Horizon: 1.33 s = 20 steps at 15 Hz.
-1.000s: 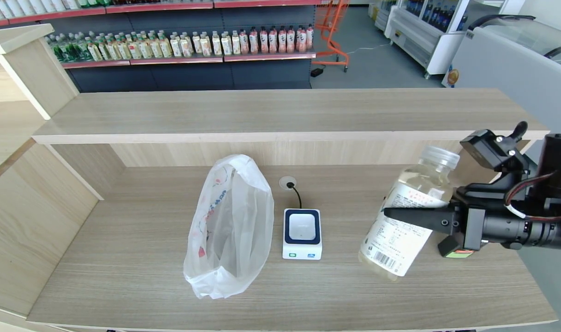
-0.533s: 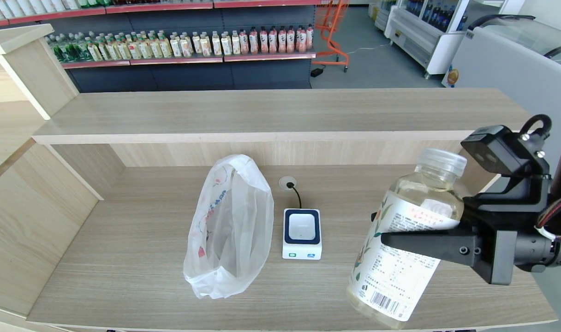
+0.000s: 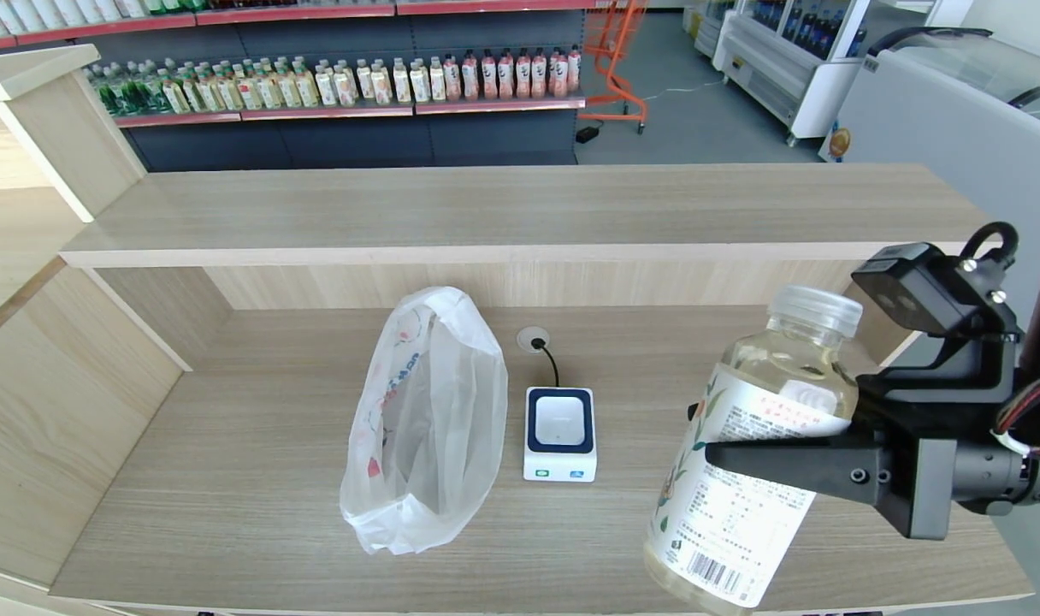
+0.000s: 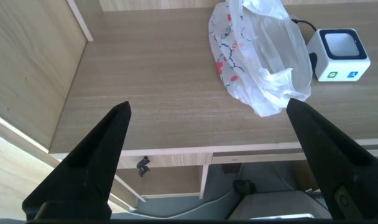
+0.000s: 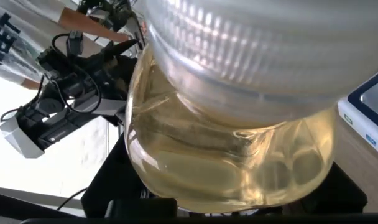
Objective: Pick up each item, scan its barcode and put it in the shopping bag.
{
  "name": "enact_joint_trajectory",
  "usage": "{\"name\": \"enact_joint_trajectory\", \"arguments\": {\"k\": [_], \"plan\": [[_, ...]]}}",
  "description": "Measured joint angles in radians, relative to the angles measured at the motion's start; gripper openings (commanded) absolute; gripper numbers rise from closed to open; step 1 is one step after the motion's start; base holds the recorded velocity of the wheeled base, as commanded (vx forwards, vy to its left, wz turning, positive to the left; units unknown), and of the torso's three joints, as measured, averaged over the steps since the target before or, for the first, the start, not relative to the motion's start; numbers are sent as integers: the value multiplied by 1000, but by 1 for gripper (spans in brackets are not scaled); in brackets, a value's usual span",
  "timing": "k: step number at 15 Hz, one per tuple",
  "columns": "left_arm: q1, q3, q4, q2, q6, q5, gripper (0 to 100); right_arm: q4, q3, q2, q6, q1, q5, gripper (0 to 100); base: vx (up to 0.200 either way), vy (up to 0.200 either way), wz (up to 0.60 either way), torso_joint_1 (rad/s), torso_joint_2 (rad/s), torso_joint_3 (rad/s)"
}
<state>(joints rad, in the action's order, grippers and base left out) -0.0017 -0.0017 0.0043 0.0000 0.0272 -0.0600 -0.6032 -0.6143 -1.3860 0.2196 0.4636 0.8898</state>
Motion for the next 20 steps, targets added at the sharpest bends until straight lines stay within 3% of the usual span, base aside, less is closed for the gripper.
{"name": "enact_joint_trajectory", "arguments": {"k": [12, 13, 16, 18, 20], "plan": [[0, 0, 0, 0, 0, 0, 100, -1, 0, 12, 28, 4, -4, 0, 0, 0, 0, 0, 0, 0], [0, 0, 0, 0, 0, 0, 100, -3, 0, 11, -34, 3, -36, 0, 0, 0, 0, 0, 0, 0], [0, 0, 0, 0, 0, 0, 100, -1, -2, 2, -394, -58, -154, 0, 0, 0, 0, 0, 0, 0], [0, 0, 0, 0, 0, 0, 100, -2, -3, -19, -645, -144, -307, 0, 0, 0, 0, 0, 0, 0], [0, 0, 0, 0, 0, 0, 100, -6, -6, -37, -778, -216, -471, 0, 0, 0, 0, 0, 0, 0]]}}
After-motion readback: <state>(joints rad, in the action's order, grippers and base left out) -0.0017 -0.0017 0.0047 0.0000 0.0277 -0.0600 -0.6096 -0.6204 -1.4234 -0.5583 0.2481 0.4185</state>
